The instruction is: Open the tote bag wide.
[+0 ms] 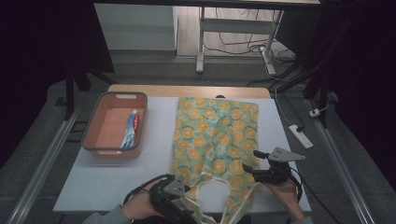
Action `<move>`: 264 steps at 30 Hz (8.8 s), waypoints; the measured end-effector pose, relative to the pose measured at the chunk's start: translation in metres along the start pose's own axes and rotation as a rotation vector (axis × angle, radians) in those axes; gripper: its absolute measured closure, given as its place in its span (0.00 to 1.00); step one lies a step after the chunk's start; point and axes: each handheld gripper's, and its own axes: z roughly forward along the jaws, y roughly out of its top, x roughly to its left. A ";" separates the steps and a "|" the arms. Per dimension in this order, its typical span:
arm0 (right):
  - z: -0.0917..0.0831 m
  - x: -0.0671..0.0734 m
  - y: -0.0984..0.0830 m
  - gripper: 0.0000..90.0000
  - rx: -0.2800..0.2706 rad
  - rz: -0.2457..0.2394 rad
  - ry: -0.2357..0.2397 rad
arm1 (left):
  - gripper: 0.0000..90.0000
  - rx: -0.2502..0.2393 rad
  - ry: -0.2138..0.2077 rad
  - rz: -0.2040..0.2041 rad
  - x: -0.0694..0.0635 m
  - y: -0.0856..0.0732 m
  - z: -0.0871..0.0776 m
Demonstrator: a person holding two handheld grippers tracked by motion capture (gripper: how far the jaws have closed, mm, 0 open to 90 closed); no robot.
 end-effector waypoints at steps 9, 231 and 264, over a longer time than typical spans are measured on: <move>0.000 0.000 0.000 0.30 -0.003 0.002 -0.002 | 0.38 0.085 -0.009 0.040 -0.003 0.003 0.024; 0.101 0.009 0.103 0.99 0.287 0.084 0.166 | 0.72 -0.003 0.040 0.106 0.031 0.091 0.109; 0.083 -0.008 0.110 0.99 0.200 0.168 0.064 | 0.53 -0.246 0.293 0.019 0.025 0.021 -0.053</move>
